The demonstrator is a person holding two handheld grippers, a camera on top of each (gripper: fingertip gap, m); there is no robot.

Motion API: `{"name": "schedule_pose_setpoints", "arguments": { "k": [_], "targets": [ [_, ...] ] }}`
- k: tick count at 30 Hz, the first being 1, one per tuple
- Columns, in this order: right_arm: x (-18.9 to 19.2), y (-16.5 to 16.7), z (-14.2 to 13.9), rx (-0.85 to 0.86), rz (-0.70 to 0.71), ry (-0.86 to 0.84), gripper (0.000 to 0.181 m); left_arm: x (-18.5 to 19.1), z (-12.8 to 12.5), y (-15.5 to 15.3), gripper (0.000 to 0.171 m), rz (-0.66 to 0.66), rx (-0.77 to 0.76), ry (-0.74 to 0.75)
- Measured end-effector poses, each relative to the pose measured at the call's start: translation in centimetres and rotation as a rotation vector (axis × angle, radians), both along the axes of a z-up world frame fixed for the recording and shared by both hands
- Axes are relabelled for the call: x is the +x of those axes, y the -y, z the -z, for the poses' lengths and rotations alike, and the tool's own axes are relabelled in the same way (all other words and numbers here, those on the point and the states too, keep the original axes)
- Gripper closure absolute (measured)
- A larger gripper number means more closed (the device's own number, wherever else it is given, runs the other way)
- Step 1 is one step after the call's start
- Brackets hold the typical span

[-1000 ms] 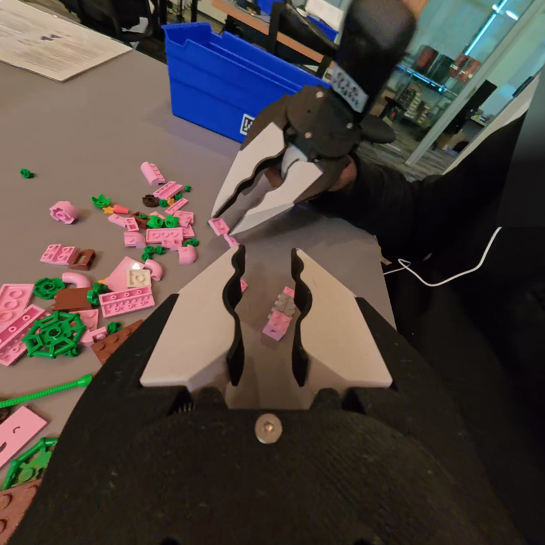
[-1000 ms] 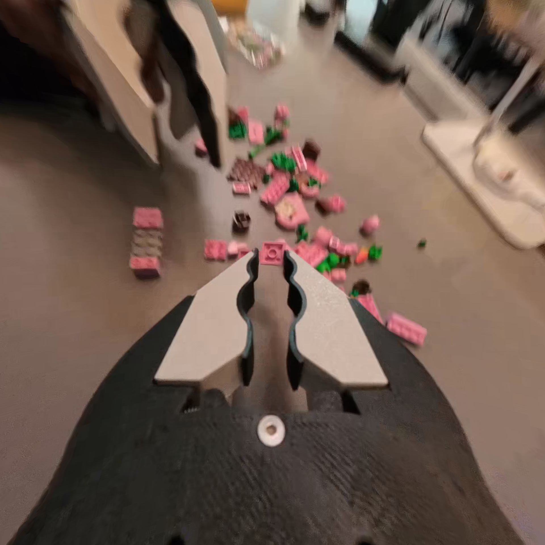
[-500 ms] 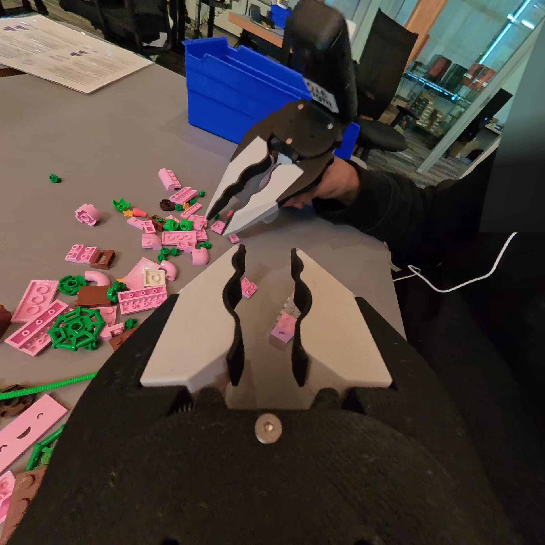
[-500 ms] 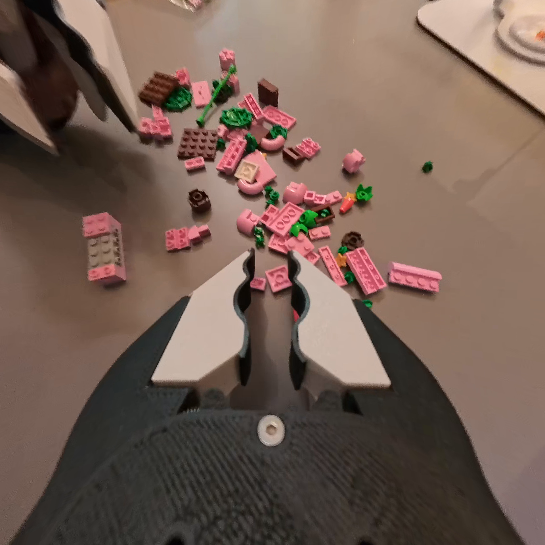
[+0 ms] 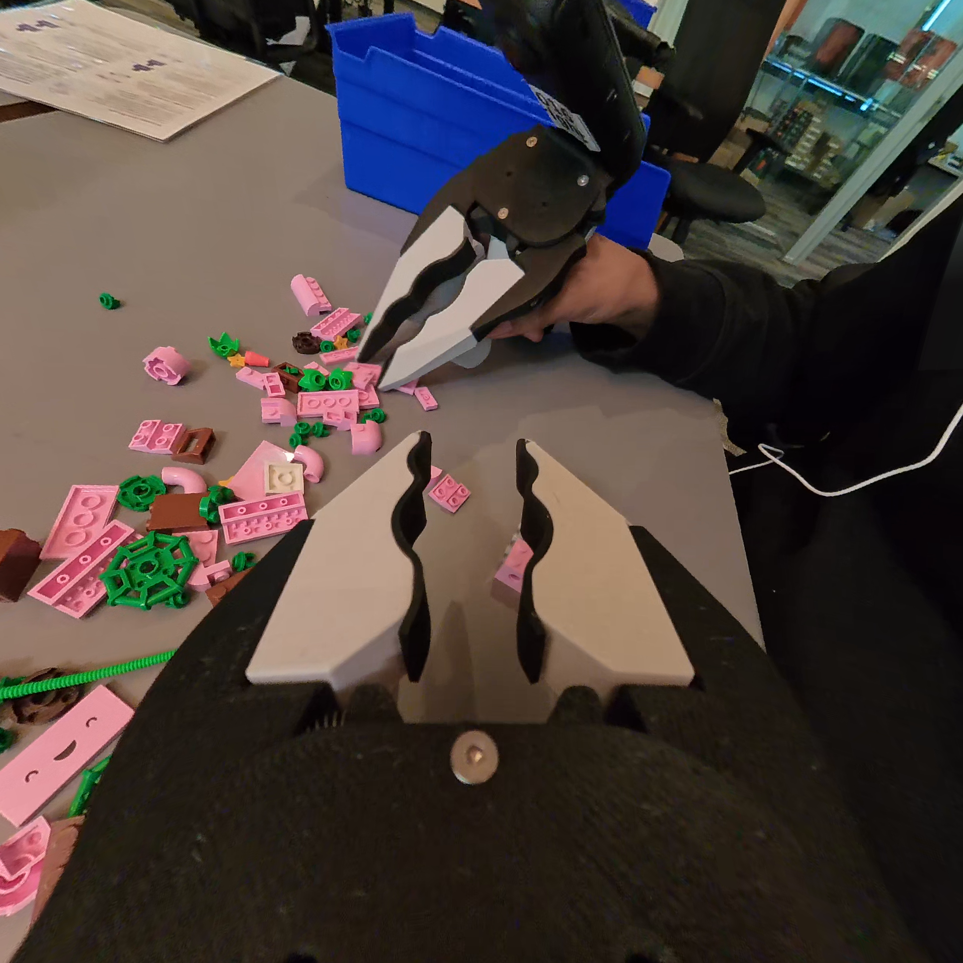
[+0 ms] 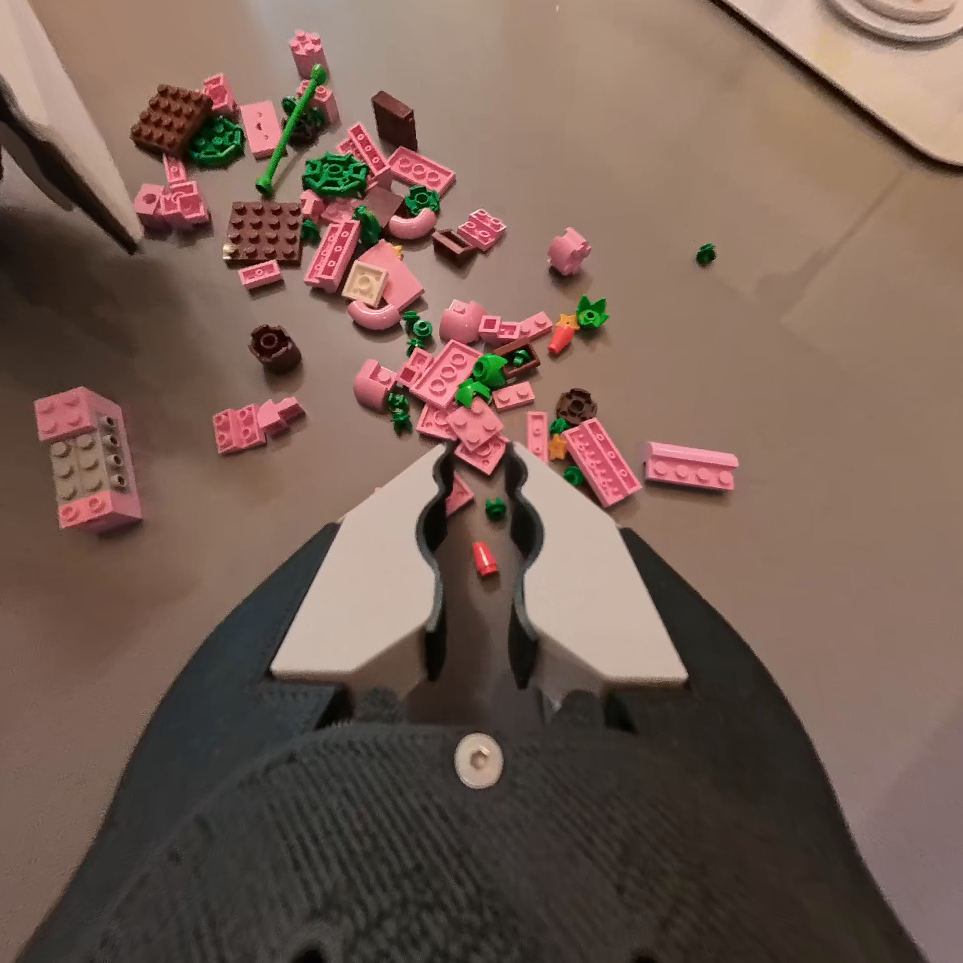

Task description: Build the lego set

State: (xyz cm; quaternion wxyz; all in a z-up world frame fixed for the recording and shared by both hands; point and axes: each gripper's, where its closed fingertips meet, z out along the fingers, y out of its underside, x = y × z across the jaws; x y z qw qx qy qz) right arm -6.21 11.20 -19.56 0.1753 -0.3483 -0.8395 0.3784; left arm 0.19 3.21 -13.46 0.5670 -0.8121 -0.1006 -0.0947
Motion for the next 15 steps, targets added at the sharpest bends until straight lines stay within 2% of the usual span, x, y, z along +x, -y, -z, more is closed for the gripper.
{"name": "schedule_pose_setpoints", "arguments": {
  "k": [3,6,9,11,15],
  "targets": [
    [0.6,0.2,-0.5,-0.043,-0.035,-0.002,0.165,-0.1,-0.1,0.0,0.140,-0.004,0.004,-0.005],
    [2.0,1.9,-2.9,-0.257,-0.127,0.026,0.165,0.2,-0.7,0.0,0.139,0.009,0.033,-0.025],
    [5.0,4.5,-6.6,-0.631,-0.298,0.218,0.165,1.2,-1.9,-0.2,0.136,0.055,0.091,-0.056],
    [6.7,5.4,-8.2,-0.810,-0.392,0.365,0.166,2.0,-3.0,-0.2,0.136,0.084,0.146,-0.100],
    [9.6,7.2,-9.0,-0.934,-0.535,0.558,0.166,3.0,-3.2,-0.4,0.145,0.118,0.157,-0.203]
  ]
}}
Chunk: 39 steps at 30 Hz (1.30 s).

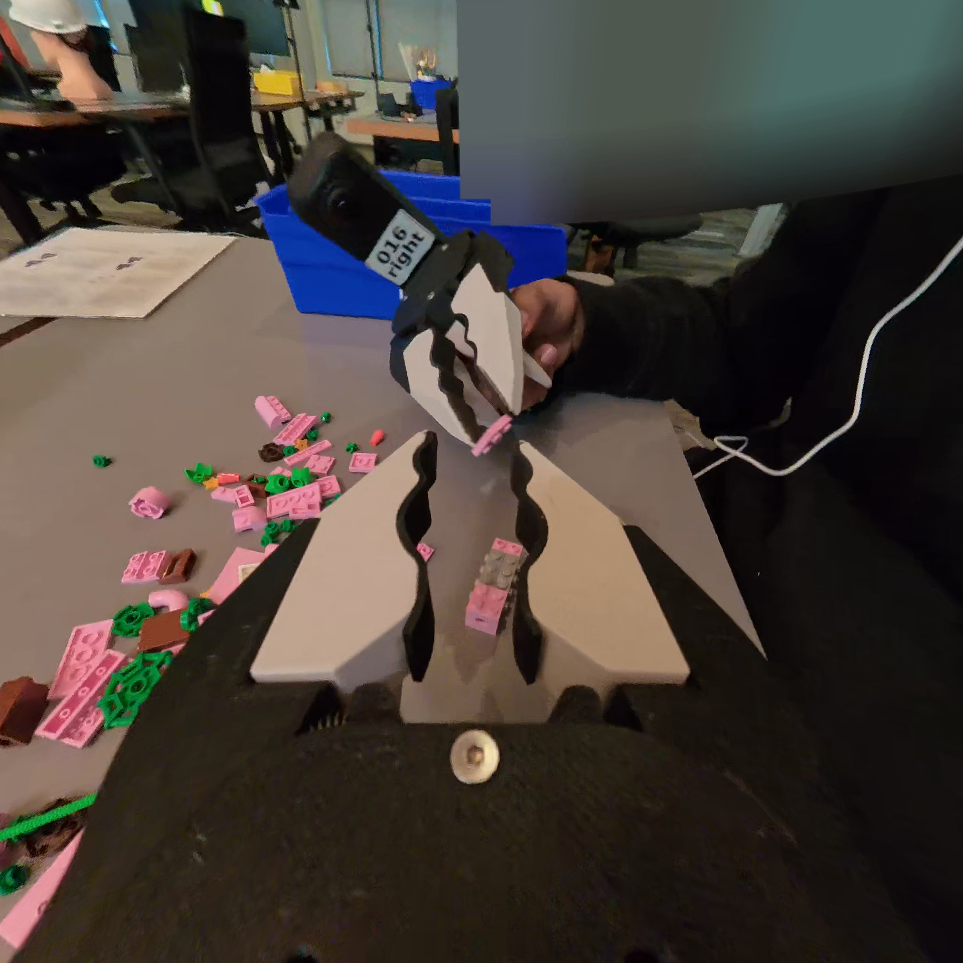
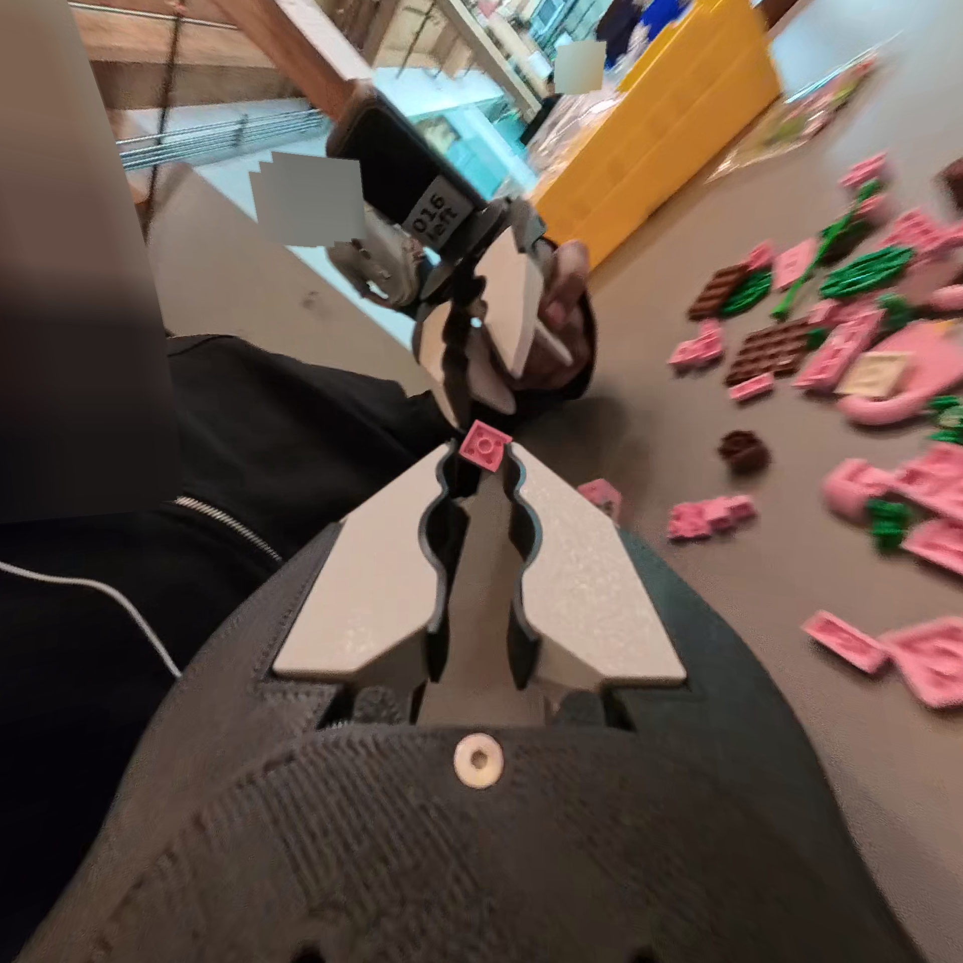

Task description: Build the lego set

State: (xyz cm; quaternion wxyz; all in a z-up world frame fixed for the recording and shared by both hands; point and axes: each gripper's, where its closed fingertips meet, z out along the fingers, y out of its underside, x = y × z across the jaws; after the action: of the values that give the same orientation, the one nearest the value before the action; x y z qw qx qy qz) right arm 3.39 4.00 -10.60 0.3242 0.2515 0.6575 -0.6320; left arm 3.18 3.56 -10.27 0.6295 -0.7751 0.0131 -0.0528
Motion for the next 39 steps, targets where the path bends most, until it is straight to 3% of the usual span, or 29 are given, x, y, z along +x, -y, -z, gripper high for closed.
{"name": "schedule_pose_setpoints", "arguments": {
  "k": [2,3,4,6,7,10,17,21,25,29,31,36,37,39],
  "targets": [
    [0.8,0.9,0.1,-0.017,-0.047,0.022,0.167,1.0,0.7,-0.3,0.146,0.044,-0.037,-0.029],
    [1.1,1.1,0.0,-0.038,-0.067,0.030,0.181,1.5,1.1,-0.4,0.148,0.072,-0.057,-0.038],
    [1.2,1.3,-0.2,-0.059,-0.072,0.055,0.181,1.9,1.5,-0.5,0.152,0.094,-0.078,-0.044],
    [1.2,1.3,-0.3,-0.087,-0.081,0.094,0.181,2.2,2.1,-0.4,0.171,0.111,-0.111,-0.056],
    [1.0,1.3,0.2,-0.064,-0.071,0.093,0.181,1.9,2.2,-0.5,0.171,0.097,-0.119,-0.054],
    [0.1,1.1,1.0,0.003,-0.007,0.032,0.181,0.2,2.6,-0.3,0.171,0.016,-0.141,-0.029],
    [-1.9,0.3,2.6,0.196,0.145,-0.173,0.181,-5.6,-1.7,2.9,0.171,-0.244,0.079,0.074],
    [-2.1,0.4,3.0,0.245,0.162,-0.223,0.180,-6.8,-2.4,6.9,0.160,-0.364,-0.003,0.062],
    [-2.2,0.3,3.0,0.256,0.177,-0.241,0.178,-4.1,0.3,12.3,0.152,-0.468,-0.259,0.024],
    [-2.3,0.3,3.1,0.302,0.189,-0.297,0.177,0.9,6.1,16.6,0.144,-0.448,-0.561,0.090],
    [-2.2,0.5,3.2,0.322,0.187,-0.327,0.177,2.4,7.7,17.3,0.140,-0.412,-0.620,0.111],
    [-2.0,0.8,3.5,0.334,0.173,-0.342,0.176,2.2,9.7,17.4,0.140,-0.403,-0.736,0.122],
    [-2.0,0.8,3.5,0.331,0.176,-0.344,0.176,2.1,9.5,17.2,0.153,-0.400,-0.726,0.105],
    [-2.2,0.7,3.3,0.324,0.186,-0.351,0.176,2.0,9.4,17.3,0.157,-0.396,-0.731,0.086]
  ]
}}
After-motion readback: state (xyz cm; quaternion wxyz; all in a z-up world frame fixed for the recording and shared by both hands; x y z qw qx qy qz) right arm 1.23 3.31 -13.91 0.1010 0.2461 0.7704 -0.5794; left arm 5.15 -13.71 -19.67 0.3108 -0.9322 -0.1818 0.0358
